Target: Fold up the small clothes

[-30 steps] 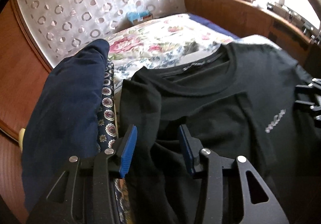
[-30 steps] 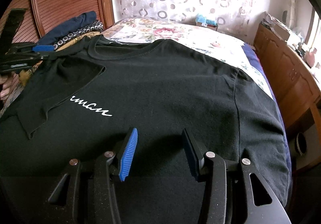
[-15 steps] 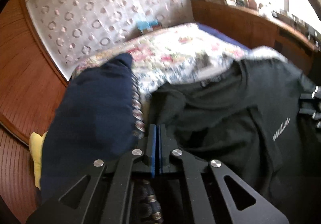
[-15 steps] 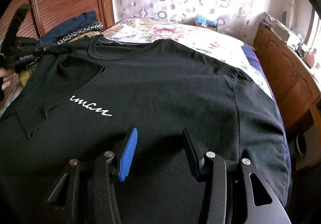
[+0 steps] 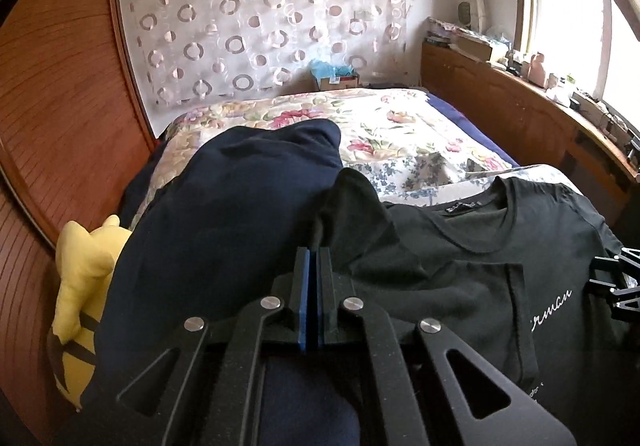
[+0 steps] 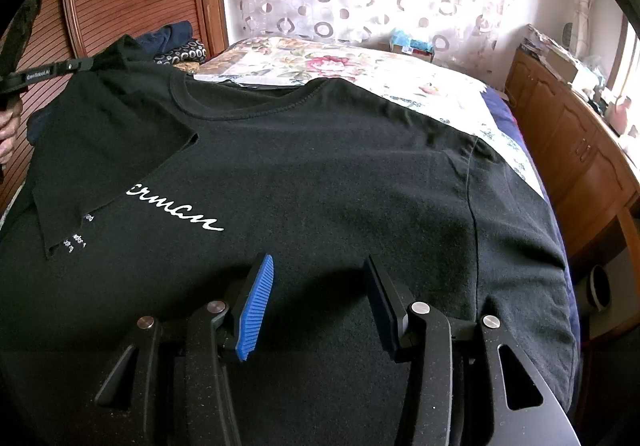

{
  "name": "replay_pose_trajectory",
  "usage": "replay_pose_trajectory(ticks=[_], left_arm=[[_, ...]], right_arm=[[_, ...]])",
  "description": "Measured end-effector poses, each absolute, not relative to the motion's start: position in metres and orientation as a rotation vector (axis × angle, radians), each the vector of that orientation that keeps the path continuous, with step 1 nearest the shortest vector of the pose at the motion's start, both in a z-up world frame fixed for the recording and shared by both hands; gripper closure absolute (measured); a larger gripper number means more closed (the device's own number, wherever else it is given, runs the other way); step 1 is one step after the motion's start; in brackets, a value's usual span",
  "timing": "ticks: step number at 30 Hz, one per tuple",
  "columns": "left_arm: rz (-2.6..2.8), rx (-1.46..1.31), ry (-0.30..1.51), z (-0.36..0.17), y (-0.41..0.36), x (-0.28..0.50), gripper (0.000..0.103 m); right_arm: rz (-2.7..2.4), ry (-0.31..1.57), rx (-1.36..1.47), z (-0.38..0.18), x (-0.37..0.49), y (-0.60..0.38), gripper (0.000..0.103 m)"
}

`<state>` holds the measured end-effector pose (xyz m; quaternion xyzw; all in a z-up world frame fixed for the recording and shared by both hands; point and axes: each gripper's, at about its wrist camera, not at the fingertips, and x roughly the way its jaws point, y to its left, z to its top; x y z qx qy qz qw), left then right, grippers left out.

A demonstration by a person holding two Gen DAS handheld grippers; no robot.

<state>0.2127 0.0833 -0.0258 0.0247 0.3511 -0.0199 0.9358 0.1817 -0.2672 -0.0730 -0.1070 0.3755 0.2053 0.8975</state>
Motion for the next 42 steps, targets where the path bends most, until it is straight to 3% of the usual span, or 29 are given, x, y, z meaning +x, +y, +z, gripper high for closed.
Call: replay_pose_trajectory(ticks=[4,8,10,14,16,42], left_arm=[[-0.054,0.070,0.673,-0.018,0.081,0.198,0.092],[-0.095,0.075,0.593,-0.007,0.075,0.172,0.061],[-0.122,0.067,0.570,-0.003,0.072,0.160,0.059],[-0.179,0.044,0.546,0.001,0.062,0.139,0.030],[-0.201,0.024,0.533,0.001,0.057,0.131,0.025],[-0.214,-0.013,0.555,-0.030,0.008,0.078,0.025]], right_arm=[[0.425,0.778,-0.221,-0.073,0.182,-0.267,0.054],[0.425,0.778,-0.222,-0.073,0.182,-0.267,0.053],[0.425,0.778,-0.221,-0.073,0.182,-0.268,0.053],[0.424,0.778,-0.222,-0.073,0.182,-0.268,0.053],[0.424,0.778,-0.221,-0.073,0.182,-0.268,0.053],[0.405,0.698,-0.122,-0.053,0.154,-0.307,0.051]])
